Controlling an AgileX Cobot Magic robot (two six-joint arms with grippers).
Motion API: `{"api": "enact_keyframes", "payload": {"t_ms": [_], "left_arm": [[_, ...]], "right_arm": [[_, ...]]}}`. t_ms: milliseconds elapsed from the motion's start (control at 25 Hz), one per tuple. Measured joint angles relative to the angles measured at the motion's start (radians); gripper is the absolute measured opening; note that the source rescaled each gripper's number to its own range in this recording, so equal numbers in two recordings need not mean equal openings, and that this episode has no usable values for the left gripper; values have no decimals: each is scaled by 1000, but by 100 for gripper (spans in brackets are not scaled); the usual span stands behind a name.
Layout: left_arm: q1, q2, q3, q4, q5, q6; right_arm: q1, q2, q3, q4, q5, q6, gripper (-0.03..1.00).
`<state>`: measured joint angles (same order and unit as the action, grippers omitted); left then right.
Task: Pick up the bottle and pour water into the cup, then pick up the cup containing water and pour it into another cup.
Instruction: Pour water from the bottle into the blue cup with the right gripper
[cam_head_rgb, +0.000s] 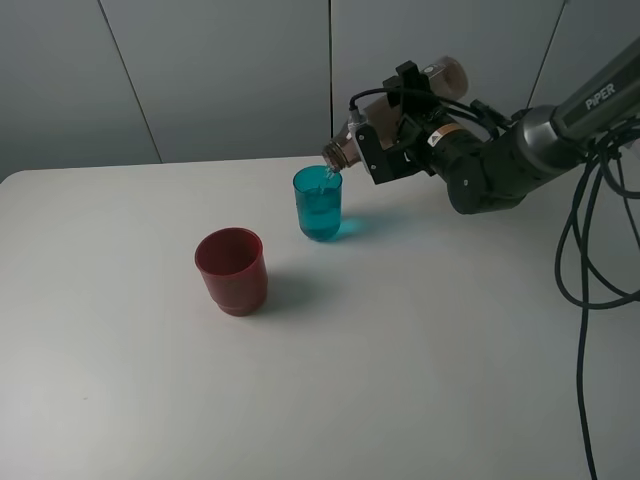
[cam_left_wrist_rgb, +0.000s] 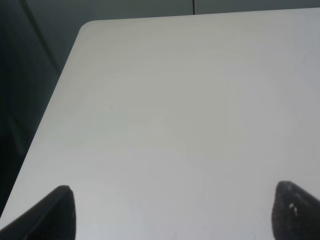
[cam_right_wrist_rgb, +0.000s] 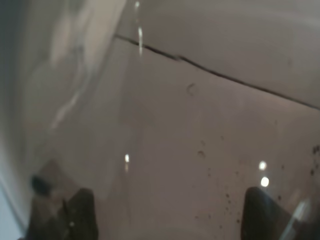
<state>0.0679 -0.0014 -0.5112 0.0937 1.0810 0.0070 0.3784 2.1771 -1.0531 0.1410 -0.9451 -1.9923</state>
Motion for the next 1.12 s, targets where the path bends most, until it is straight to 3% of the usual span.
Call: {"api": "enact_keyframes", "payload": {"t_ms": [480, 1120], "left_arm": [[0, 0, 0, 0, 0, 0], [0, 0, 0, 0, 0, 0]], "right_arm": [[0, 0, -20, -52, -7, -95, 1], [8, 0, -20, -123, -7, -95, 1]]}}
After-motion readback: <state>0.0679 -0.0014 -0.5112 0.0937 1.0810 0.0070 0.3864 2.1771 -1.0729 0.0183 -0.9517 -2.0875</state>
